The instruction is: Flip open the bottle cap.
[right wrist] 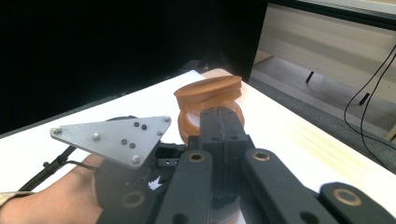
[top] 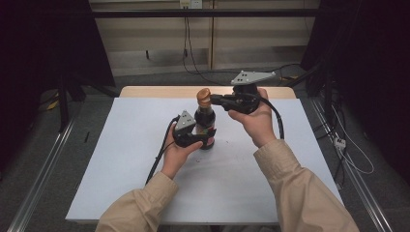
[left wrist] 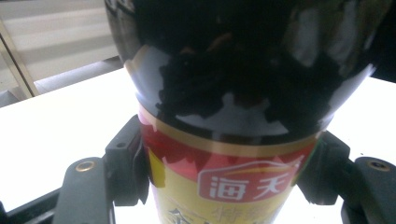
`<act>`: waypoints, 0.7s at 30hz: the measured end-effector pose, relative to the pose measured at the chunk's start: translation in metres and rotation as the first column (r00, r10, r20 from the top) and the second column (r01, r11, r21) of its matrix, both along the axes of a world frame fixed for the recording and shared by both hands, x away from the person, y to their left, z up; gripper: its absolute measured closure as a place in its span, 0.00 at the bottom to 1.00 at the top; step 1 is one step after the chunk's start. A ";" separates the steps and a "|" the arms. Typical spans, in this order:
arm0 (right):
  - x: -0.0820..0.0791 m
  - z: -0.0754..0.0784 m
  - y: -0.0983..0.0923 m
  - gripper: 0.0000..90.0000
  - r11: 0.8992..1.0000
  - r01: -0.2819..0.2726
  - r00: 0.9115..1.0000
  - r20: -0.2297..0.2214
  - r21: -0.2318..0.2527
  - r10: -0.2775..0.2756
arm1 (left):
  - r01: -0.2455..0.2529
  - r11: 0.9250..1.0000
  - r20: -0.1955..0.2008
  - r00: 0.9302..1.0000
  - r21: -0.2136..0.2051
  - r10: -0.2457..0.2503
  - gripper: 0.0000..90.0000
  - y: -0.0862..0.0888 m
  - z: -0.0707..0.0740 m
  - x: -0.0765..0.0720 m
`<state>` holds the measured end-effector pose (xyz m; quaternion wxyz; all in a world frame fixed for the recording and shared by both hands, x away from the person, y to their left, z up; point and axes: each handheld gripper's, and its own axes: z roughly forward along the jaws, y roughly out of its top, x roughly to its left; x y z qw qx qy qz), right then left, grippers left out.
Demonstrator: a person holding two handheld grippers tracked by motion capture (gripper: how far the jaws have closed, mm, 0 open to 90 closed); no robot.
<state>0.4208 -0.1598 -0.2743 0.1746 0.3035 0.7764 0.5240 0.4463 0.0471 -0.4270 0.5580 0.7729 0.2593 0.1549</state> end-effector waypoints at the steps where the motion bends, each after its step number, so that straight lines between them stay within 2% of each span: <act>1: 0.000 0.000 0.000 1.00 1.000 0.000 1.000 0.000 0.002 0.000 | 0.000 1.000 0.000 1.000 0.000 0.000 0.34 0.000 0.000 0.000; 15: 0.000 0.003 0.001 1.00 1.000 0.002 1.000 -0.002 0.005 -0.002 | 0.001 1.000 0.000 1.000 -0.001 -0.001 0.34 0.000 0.000 0.000; 16: 0.001 0.003 0.001 1.00 1.000 0.001 1.000 -0.002 0.004 -0.001 | -0.003 1.000 -0.003 1.000 -0.012 0.003 0.34 0.000 0.000 0.000; 21: 0.001 0.003 0.002 1.00 1.000 0.006 1.000 -0.004 0.006 -0.006 | -0.002 1.000 -0.003 1.000 -0.013 0.002 0.34 0.000 -0.001 0.000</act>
